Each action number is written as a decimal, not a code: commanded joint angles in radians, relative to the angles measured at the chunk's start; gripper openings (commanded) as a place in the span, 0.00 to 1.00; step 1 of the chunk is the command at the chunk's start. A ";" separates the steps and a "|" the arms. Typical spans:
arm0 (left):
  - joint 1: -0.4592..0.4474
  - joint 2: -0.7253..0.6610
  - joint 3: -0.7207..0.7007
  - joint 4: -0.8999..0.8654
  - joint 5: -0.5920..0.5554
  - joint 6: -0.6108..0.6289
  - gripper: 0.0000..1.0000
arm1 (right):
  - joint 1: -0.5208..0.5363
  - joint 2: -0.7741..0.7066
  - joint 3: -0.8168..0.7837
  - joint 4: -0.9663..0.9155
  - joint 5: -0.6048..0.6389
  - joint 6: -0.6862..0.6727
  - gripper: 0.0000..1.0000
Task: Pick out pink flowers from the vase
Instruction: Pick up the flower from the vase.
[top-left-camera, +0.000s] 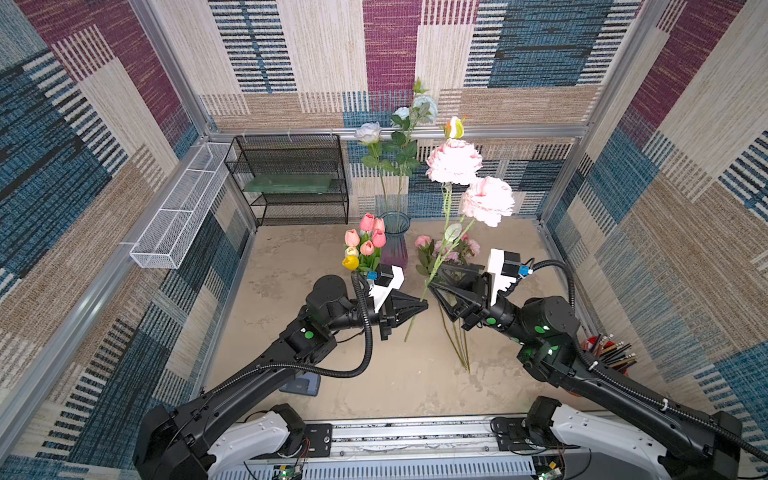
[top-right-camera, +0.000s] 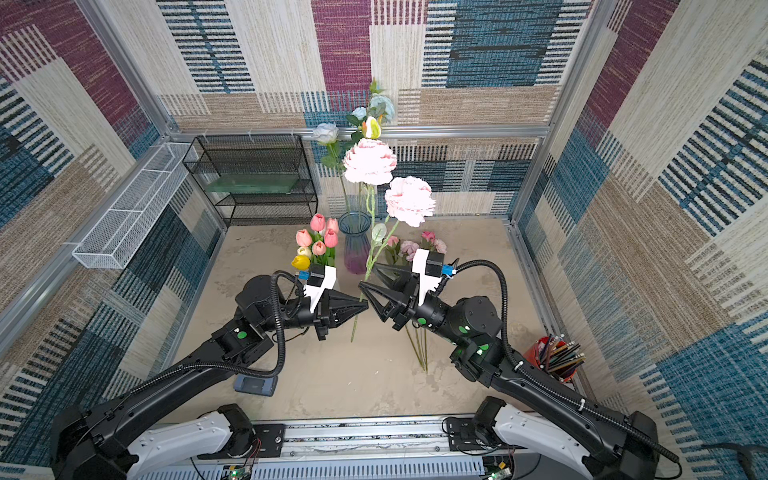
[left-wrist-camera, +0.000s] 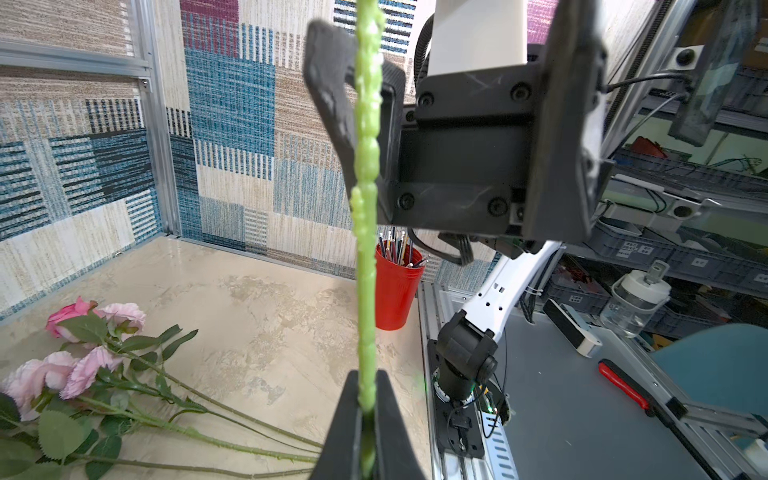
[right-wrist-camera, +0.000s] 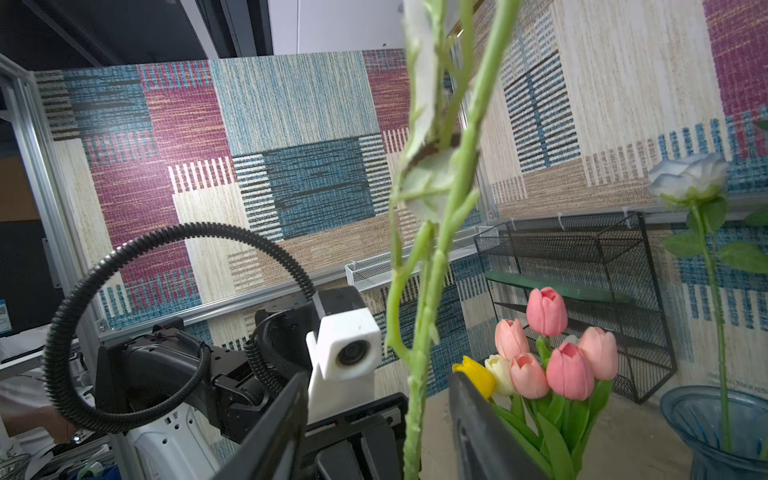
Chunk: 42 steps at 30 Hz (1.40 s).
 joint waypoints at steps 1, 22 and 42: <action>-0.010 0.000 -0.005 0.048 -0.046 -0.004 0.00 | 0.012 0.018 -0.008 -0.023 0.071 -0.010 0.56; -0.020 0.000 -0.006 0.068 -0.065 -0.022 0.00 | 0.033 0.015 -0.068 0.020 0.055 0.004 0.31; -0.020 -0.123 0.026 -0.211 -0.143 0.014 0.43 | -0.082 -0.077 -0.021 -0.214 -0.032 -0.019 0.00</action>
